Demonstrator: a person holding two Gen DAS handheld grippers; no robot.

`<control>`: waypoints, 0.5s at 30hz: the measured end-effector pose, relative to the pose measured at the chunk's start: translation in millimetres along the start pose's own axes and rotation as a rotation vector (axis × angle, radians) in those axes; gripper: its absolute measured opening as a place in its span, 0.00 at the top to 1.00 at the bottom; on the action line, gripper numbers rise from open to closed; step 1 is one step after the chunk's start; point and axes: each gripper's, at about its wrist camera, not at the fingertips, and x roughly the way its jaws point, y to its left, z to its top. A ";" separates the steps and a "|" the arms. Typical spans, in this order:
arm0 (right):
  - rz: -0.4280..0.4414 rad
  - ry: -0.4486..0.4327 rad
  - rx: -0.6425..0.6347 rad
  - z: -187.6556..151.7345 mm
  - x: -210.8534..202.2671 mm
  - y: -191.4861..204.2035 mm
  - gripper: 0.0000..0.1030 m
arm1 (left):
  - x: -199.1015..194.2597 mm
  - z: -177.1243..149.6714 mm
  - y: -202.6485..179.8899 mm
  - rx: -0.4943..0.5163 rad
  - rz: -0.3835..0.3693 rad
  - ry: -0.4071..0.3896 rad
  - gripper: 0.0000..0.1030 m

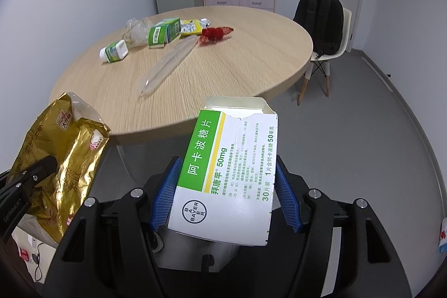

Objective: Collect trash
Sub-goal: 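Lift the foil bag and medicine box off the table toward the bin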

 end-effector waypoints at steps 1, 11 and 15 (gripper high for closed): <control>-0.002 0.000 -0.002 -3.0 -0.3 0.4 0.40 | 0.6 -3.5 -0.2 0.000 -0.001 0.003 1.00; -0.002 0.030 -0.002 -27.5 12.7 2.5 0.40 | 17.1 -22.6 -1.7 0.003 -0.007 0.033 1.00; -0.006 0.045 0.000 -35.3 24.2 1.5 0.40 | 32.8 -28.9 1.0 -0.003 -0.005 0.061 1.00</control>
